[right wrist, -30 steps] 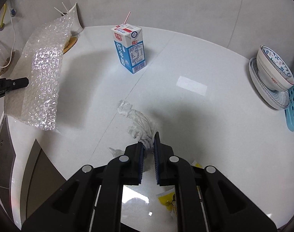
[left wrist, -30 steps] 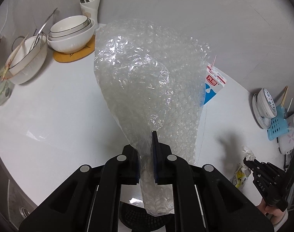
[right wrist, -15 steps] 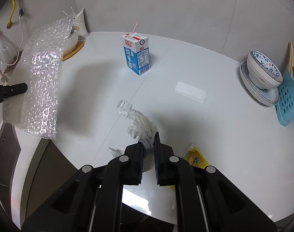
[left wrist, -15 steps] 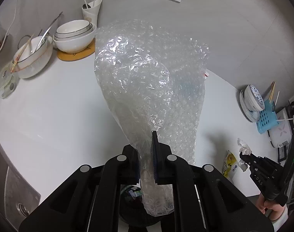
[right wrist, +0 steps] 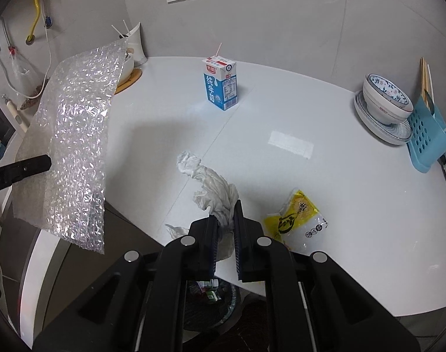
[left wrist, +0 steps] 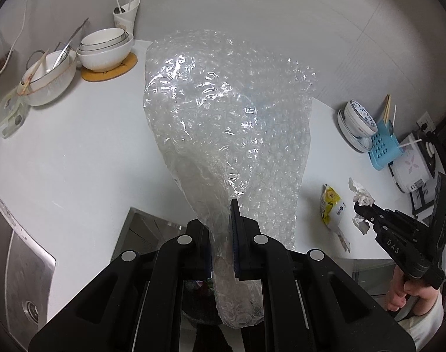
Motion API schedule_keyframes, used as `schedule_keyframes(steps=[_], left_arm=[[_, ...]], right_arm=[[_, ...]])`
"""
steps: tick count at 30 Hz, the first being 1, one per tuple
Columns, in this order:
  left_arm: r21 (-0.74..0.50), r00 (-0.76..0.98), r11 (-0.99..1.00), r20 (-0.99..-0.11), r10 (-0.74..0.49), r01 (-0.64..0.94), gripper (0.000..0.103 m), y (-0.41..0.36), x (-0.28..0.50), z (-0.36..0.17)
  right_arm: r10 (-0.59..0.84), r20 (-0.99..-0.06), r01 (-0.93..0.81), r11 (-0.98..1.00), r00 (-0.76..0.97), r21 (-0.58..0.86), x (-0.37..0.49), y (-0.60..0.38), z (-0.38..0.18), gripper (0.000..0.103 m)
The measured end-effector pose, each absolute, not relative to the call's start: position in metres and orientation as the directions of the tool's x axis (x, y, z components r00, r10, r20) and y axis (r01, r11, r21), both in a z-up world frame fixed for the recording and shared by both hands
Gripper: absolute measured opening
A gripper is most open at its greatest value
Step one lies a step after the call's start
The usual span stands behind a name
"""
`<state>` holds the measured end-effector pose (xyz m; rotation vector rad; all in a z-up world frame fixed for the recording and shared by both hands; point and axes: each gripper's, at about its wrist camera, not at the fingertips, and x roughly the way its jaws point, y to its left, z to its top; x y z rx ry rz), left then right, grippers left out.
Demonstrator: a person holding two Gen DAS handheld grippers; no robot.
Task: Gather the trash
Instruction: 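Lift the bubble wrap and tissue and carry them down over the wastebasket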
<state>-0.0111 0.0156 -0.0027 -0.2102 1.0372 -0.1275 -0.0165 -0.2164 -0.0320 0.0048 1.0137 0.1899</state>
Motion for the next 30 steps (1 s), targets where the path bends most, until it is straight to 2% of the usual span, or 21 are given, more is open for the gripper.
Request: schedule_keyframes(steps=[14, 30], left_arm=[[-0.244, 0.454, 0.969, -0.859, -0.237, 0.042, 0.008, 0.013, -0.079, -0.032], [-0.196, 0.369, 0.981, -0.911, -0.182, 0.001, 0.008, 0.013, -0.121, -0.098]], right_arm=[[0.159, -0.853, -0.169, 0.982, 0.498, 0.085, -0.068, -0.204, -0.050, 0.009], [0.182, -0.893, -0.229, 0.969, 0.411, 0.092, -0.099, -0.184, -0.101, 0.009]])
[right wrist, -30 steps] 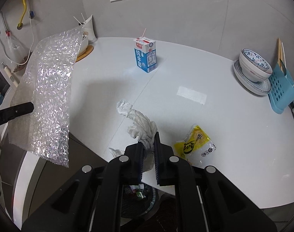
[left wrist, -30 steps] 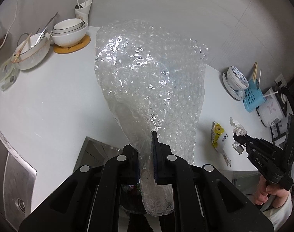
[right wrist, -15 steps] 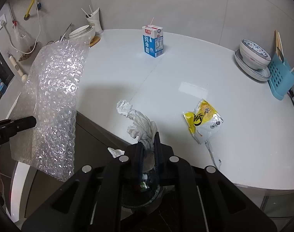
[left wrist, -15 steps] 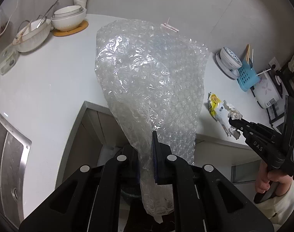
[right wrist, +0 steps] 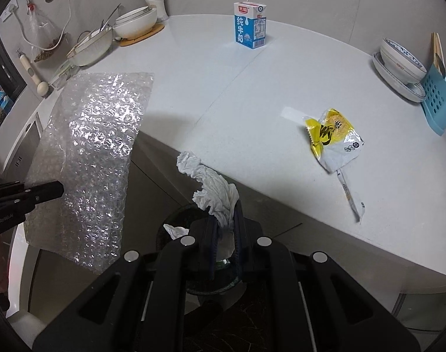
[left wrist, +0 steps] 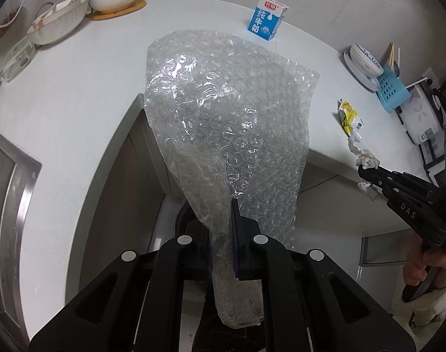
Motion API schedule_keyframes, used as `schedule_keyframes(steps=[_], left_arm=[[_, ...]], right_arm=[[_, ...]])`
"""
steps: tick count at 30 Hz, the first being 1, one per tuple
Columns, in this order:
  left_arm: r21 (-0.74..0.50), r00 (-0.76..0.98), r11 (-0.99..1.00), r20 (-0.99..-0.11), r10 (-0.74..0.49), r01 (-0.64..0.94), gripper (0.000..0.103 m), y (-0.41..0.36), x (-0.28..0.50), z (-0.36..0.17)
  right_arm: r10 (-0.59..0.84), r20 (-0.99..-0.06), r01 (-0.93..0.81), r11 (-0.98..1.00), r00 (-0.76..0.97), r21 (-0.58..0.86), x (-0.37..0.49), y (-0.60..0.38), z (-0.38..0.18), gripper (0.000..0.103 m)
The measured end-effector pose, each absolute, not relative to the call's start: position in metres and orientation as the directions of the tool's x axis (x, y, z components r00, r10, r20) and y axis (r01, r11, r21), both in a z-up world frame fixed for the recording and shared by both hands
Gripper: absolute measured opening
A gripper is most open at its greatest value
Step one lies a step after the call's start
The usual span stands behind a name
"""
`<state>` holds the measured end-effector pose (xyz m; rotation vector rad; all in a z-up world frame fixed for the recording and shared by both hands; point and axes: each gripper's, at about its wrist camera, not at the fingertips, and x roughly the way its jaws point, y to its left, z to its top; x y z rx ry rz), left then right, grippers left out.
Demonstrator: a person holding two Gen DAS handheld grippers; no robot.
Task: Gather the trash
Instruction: 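Lift the bubble wrap and tissue and carry them down over the wastebasket, then open the left tool to drop the bubble wrap while the right tool drops the tissue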
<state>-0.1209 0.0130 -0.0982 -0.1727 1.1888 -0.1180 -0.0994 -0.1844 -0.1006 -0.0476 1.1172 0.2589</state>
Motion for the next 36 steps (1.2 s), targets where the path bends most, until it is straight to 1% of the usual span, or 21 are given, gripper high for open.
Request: schedule_keyframes(steps=[5, 15, 18, 22, 28, 36], left_arm=[[-0.202, 0.349, 0.979, -0.918, -0.188, -0.005, 0.008, 0.006, -0.122, -0.123], [-0.220, 0.290, 0.973, -0.938, -0.192, -0.069, 0.008, 0.005, -0.128, -0.192], [-0.198, 0.288, 0.977, -0.943, -0.169, -0.075, 0.008, 0.006, -0.126, -0.207], [-0.158, 0.271, 0.985, -0.953, -0.134, -0.070, 0.008, 0.000, -0.121, -0.229], [-0.146, 0.226, 0.988, -0.965, -0.132, -0.046, 0.008, -0.014, -0.121, -0.264], [-0.148, 0.164, 0.989, -0.976, -0.146, 0.002, 0.009, -0.037, -0.119, -0.292]], right_arm=[[0.206, -0.904, -0.247, 0.962, 0.373, 0.118, -0.106, -0.178, -0.130, 0.009], [0.230, -0.920, -0.266, 0.953, 0.316, 0.146, -0.112, -0.172, -0.186, 0.009], [0.228, -0.924, -0.270, 0.952, 0.307, 0.145, -0.110, -0.172, -0.199, 0.009], [0.224, -0.930, -0.270, 0.952, 0.290, 0.145, -0.107, -0.168, -0.218, 0.009], [0.195, -0.951, -0.264, 0.956, 0.241, 0.129, -0.112, -0.169, -0.246, 0.010], [0.180, -0.962, -0.223, 0.966, 0.204, 0.133, -0.114, -0.178, -0.256, 0.010]])
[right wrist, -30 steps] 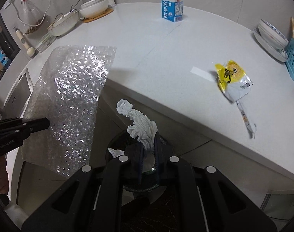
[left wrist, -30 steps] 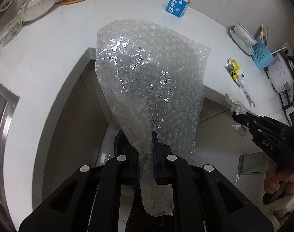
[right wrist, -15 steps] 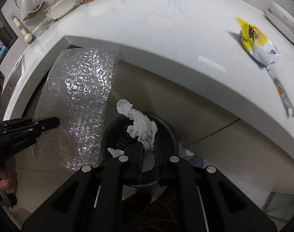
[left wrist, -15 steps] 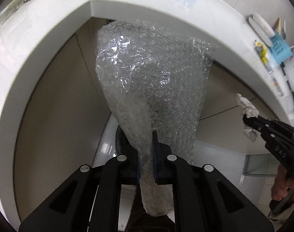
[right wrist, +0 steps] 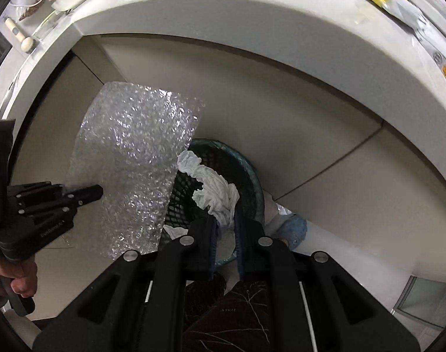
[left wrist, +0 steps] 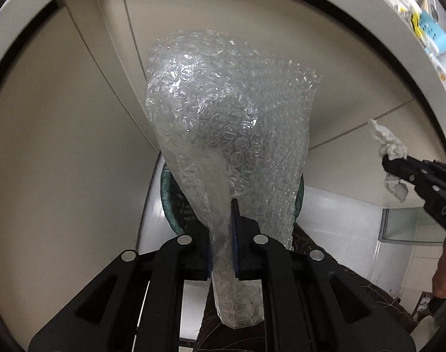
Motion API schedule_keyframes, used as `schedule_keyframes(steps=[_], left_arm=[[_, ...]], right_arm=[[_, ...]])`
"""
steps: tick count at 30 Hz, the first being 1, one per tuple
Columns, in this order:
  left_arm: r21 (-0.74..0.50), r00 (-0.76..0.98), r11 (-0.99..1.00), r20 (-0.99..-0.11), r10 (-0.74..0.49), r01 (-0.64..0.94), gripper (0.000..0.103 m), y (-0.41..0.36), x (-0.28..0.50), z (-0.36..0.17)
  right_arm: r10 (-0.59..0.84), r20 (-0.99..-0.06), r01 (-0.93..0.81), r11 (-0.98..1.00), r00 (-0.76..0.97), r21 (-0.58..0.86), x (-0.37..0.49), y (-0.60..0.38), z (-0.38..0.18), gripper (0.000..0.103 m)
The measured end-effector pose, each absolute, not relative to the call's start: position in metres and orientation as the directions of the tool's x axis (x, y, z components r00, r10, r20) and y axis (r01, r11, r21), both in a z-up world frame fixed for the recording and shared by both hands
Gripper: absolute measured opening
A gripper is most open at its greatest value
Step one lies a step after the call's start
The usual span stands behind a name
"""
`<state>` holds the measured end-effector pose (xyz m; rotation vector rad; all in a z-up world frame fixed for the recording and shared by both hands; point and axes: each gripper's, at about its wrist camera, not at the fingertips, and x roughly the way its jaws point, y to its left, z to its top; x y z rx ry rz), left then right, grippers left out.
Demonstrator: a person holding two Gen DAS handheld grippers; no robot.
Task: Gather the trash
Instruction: 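Open the left tool to drop the bubble wrap while the right tool drops the tissue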
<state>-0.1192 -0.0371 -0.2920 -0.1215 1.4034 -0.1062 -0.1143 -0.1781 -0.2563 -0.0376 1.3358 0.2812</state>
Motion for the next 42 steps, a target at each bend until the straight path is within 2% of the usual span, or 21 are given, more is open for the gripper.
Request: schedule_keyframes(steps=[6, 10, 19, 23, 42], left_arm=[[-0.164, 0.142, 0.986, -0.976, -0.165, 0.016, 0.010, -0.029, -0.117, -0.302], [-0.159, 0.125, 0.987, -0.979, -0.162, 0.029, 0.016, -0.021, -0.115, -0.306], [-0.155, 0.097, 0.988, -0.983, -0.155, 0.007, 0.017, -0.016, -0.110, -0.323], [-0.158, 0.111, 0.987, -0.981, -0.157, 0.000, 0.025, -0.011, -0.109, -0.323], [-0.162, 0.144, 0.987, -0.977, -0.158, -0.014, 0.043, -0.011, -0.110, -0.308]], right_arm=[[0.157, -0.969, -0.212, 0.970, 0.190, 0.116, -0.114, -0.175, -0.259, 0.010], [0.149, -0.973, -0.210, 0.971, 0.177, 0.110, -0.113, -0.181, -0.260, 0.010], [0.122, -0.979, -0.218, 0.972, 0.165, 0.085, -0.113, -0.177, -0.251, 0.010], [0.117, -0.980, -0.230, 0.970, 0.159, 0.079, -0.112, -0.170, -0.247, 0.010], [0.121, -0.981, -0.262, 0.962, 0.150, 0.079, -0.108, -0.174, -0.235, 0.011]])
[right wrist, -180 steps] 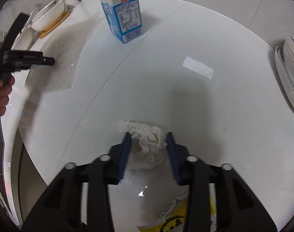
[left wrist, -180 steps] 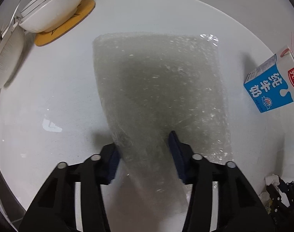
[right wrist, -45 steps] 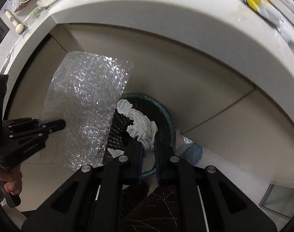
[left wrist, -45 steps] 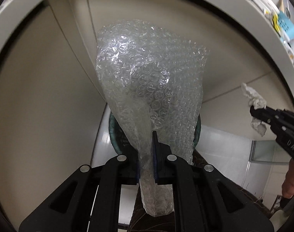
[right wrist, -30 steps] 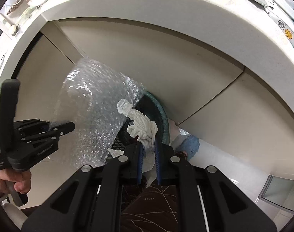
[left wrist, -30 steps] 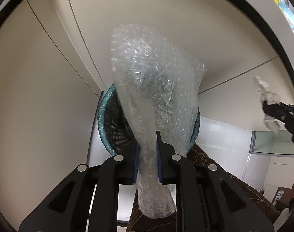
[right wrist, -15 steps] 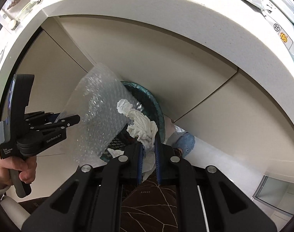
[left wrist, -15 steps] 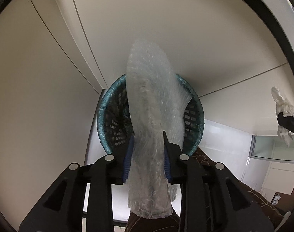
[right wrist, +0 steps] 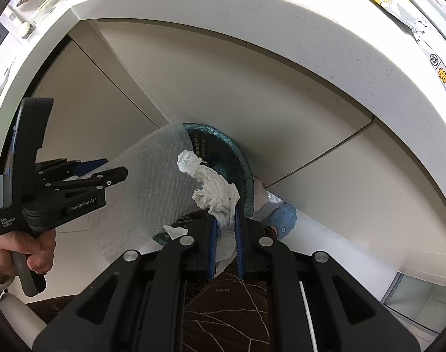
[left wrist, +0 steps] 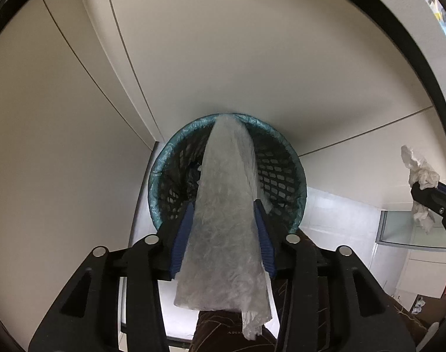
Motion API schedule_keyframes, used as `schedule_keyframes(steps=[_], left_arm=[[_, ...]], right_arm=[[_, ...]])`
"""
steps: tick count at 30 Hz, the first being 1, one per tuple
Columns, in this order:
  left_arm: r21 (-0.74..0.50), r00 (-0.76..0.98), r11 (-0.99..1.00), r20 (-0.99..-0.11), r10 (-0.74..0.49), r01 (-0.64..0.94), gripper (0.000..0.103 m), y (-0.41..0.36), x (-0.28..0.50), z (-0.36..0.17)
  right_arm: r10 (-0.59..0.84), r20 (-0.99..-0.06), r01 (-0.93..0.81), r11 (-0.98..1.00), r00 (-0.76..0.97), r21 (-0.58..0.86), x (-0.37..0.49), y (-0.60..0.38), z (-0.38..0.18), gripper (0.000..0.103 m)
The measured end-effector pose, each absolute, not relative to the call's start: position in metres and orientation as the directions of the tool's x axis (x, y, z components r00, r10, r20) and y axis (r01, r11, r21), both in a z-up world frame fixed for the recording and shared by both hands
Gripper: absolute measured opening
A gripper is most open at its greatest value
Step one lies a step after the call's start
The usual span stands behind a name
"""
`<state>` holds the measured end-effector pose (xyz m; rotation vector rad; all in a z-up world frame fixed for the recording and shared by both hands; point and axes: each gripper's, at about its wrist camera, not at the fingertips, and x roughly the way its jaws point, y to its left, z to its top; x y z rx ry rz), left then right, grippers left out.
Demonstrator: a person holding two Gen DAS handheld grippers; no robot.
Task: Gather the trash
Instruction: 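Open the left tool to drop the bubble wrap while the right tool drops the tissue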
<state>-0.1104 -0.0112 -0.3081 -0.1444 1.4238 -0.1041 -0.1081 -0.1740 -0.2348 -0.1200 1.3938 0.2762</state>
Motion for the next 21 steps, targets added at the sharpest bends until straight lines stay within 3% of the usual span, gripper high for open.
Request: schedule_keyframes(steps=[5, 8, 11, 14, 21], left_arm=[[-0.159, 0.171, 0.987, -0.973, -0.155, -0.009, 0.050, -0.011, -0.108, -0.295], [-0.142, 0.211, 0.990, -0.968, -0.138, -0.004, 0.061, -0.009, -0.107, -0.278], [-0.109, 0.264, 0.994, -0.959, -0.102, -0.012, 0.085, -0.005, -0.107, -0.259], [-0.083, 0.319, 0.996, -0.945, -0.070, -0.027, 0.097, 0.001, -0.110, -0.241], [-0.035, 0.314, 0.997, -0.949, -0.011, -0.072, 0.097, 0.017, -0.117, -0.238]], right_arm=[[0.137, -0.978, -0.253, 0.963, 0.159, 0.094, -0.112, -0.175, -0.235, 0.011], [0.157, -0.974, -0.261, 0.959, 0.163, 0.111, -0.112, -0.173, -0.234, 0.011], [0.182, -0.969, -0.263, 0.955, 0.164, 0.135, -0.110, -0.168, -0.239, 0.011], [0.201, -0.967, -0.281, 0.948, 0.158, 0.152, -0.106, -0.159, -0.246, 0.011], [0.216, -0.969, -0.338, 0.927, 0.121, 0.165, -0.100, -0.139, -0.272, 0.011]])
